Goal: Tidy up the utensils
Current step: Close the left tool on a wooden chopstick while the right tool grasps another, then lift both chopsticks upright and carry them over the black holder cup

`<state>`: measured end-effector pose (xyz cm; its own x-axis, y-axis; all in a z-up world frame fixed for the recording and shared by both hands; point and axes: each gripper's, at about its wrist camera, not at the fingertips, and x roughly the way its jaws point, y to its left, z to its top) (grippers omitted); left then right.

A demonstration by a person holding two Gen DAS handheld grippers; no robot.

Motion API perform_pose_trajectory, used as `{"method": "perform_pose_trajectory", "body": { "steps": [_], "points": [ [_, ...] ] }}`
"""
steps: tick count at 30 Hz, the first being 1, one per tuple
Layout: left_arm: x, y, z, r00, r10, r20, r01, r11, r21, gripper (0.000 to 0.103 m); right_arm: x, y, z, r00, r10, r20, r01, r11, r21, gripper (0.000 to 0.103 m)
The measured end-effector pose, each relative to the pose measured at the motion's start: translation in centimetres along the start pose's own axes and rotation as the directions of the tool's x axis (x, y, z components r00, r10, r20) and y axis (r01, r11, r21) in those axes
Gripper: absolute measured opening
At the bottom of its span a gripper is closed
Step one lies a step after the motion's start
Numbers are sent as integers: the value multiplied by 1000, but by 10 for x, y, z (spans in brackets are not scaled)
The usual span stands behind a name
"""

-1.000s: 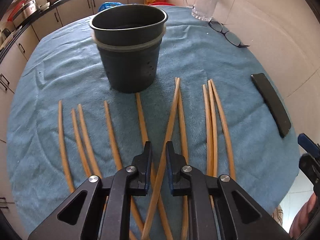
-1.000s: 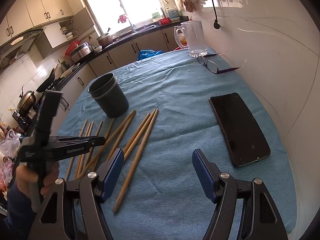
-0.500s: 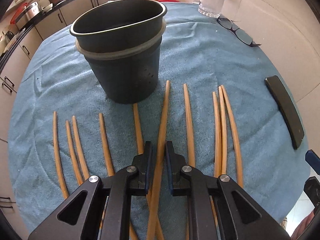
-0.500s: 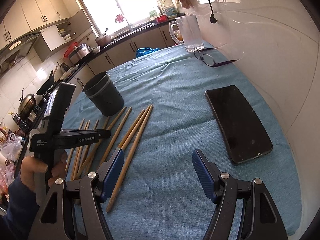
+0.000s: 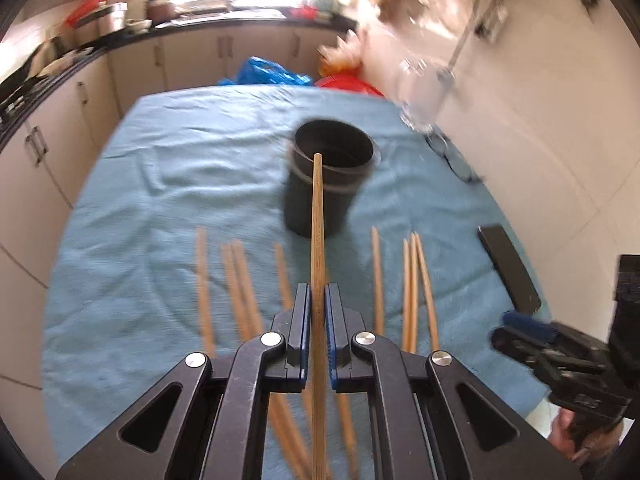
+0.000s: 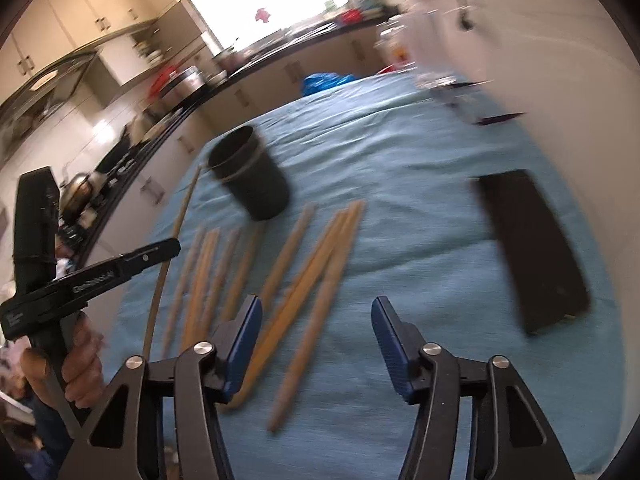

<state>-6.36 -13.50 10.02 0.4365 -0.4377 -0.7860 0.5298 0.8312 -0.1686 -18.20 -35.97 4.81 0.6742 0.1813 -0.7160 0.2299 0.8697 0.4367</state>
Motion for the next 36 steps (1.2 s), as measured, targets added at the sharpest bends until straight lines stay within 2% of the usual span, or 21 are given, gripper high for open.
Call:
{"method": "perform_pose_trajectory", "body": {
  "steps": [3,6,10,15,18,19,21,27,29,32,36],
  "points": [
    [-18,19,-3,999,25,38,-24,999,-23,7,27,26,11,997,33,-66,-35,999,-35,48],
    [-27,32,-7,998,31,51,-28,998,-49,7,63,50,21,992,20,-125,-28,998,-62,42],
    [-31,45,-10,997,32,70,-27,997,-71,7,110,70,31,981,-38,-193,22,996,-87,32],
    [-33,56,-13,993,40,108,-32,997,-70,7,150,82,36,965,-123,-232,101,989,-105,31],
    [-33,60,-14,991,38,126,-29,997,-69,7,163,89,39,958,-158,-237,130,983,-131,25],
    [-33,61,-14,990,37,132,-28,997,-71,7,165,91,39,955,-180,-235,149,978,-144,19],
    [-35,62,-14,989,36,143,-27,997,-69,7,167,96,39,954,-183,-238,147,976,-162,9],
    [-44,60,-16,986,51,160,-40,997,-70,7,144,100,29,976,-113,-184,85,985,-153,8],
    [-48,57,-16,984,53,168,-42,997,-68,7,122,100,26,988,-57,-140,37,989,-141,8],
    [-56,51,-17,982,51,183,-40,997,-65,7,93,103,23,998,-16,-63,7,989,-146,8],
    [-68,43,-15,976,48,212,-37,998,-56,7,50,101,25,998,50,42,-44,988,-145,8]
  ]
}}
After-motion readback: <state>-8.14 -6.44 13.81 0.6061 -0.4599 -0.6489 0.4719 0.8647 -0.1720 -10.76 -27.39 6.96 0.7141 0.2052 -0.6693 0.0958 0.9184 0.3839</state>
